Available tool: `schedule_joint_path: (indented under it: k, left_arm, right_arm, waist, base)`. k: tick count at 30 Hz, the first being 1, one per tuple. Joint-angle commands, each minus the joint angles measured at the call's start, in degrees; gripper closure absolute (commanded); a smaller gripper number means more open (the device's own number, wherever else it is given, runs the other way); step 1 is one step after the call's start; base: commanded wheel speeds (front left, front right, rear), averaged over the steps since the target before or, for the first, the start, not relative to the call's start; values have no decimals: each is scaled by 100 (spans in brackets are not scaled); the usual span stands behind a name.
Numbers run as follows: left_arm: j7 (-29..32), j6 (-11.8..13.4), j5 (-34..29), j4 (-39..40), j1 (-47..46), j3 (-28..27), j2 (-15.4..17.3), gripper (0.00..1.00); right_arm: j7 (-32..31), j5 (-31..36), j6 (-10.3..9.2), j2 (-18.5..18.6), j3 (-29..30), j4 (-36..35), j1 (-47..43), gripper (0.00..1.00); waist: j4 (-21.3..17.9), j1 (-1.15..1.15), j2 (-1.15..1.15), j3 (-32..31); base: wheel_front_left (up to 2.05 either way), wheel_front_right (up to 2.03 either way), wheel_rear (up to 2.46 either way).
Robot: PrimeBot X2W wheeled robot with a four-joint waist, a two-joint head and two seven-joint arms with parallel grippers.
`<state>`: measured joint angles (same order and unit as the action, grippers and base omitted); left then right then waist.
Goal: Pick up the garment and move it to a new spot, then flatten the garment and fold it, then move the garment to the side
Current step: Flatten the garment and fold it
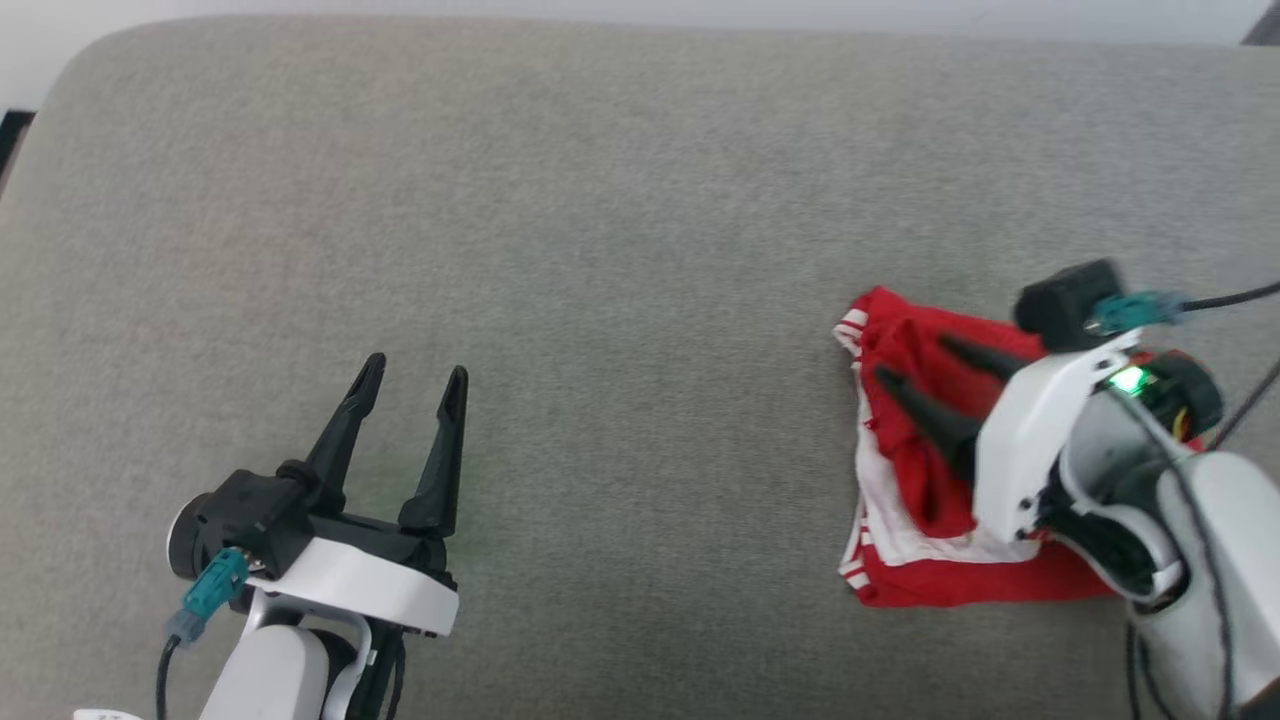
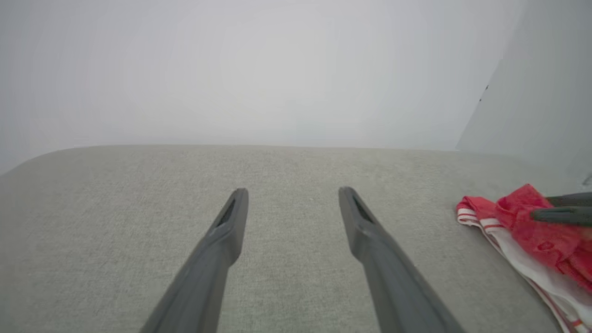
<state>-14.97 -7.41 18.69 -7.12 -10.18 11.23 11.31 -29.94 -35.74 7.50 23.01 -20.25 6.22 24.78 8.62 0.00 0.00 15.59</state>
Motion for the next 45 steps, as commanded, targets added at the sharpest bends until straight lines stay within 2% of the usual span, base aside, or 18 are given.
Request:
schedule_joint_path:
  k: [1, 6, 7, 13, 17, 21, 29, 45]
  left_arm:
    - [-30, -10, 91, -12, 61, -16, 40, 0]
    - [-30, -9, 173, -74, 106, -4, 80, 0]
    - [-30, -9, 173, -74, 106, -4, 80, 0]
    - [-29, -10, 342, -247, 149, -36, 95, 0]
    - [-29, -10, 412, -371, 203, -136, 119, 0]
    - [-30, -9, 426, -450, 305, -273, 164, 0]
    - [-30, -10, 290, -294, 852, -670, 84, 0]
    - [-30, -10, -36, 565, 1983, -1299, -251, 0]
  right_arm:
    - [190, -26, -3, 79, 69, 1, 56, 0]
    - [1013, -126, -3, 293, 306, 224, -21, 0]
    - [1013, -126, -3, 293, 306, 224, -21, 0]
    - [2528, -51, -3, 497, 322, 936, -243, 0]
    - [3550, -78, -3, 456, 381, 1420, -372, 0]
    - [4231, -9, -3, 377, 439, 1646, -504, 0]
    - [4513, 372, -4, 149, 932, 1364, -1014, 0]
    - [4308, 976, -3, -291, 2025, 307, -2324, 0]
  waist:
    - [-126, 0, 0, -101]
    - [-348, 0, 0, -260]
    - [-348, 0, 0, -260]
    - [-542, 0, 0, -460]
    - [-660, 0, 0, -613]
    - [-749, 0, 0, -734]
    - [-821, 0, 0, -938]
    - [-711, 0, 0, -947]
  base:
    - [0, 0, 0]
    - [0, 0, 0]
    - [0, 0, 0]
    - [0, 0, 0]
    - [0, 0, 0]
    - [0, 0, 0]
    - [0, 0, 0]
    - [0, 0, 0]
